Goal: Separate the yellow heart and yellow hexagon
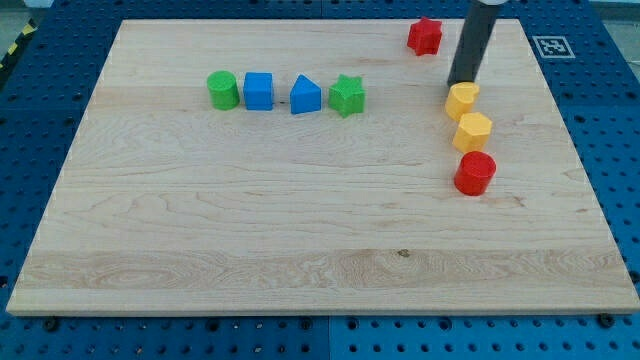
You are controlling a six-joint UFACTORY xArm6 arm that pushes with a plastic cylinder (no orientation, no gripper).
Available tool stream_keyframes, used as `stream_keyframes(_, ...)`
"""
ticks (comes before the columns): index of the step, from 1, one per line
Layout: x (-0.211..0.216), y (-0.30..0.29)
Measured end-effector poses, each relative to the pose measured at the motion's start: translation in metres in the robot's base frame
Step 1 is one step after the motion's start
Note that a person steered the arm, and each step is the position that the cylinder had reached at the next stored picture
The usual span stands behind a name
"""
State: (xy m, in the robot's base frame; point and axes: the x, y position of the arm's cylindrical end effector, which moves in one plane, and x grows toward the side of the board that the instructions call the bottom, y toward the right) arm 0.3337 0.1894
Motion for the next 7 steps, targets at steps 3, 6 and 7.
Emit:
stream_keyframes(3, 0.041, -0.041)
stream_keyframes(6, 0.045, 0.011)
stream_keyframes(7, 0.069, 0.019)
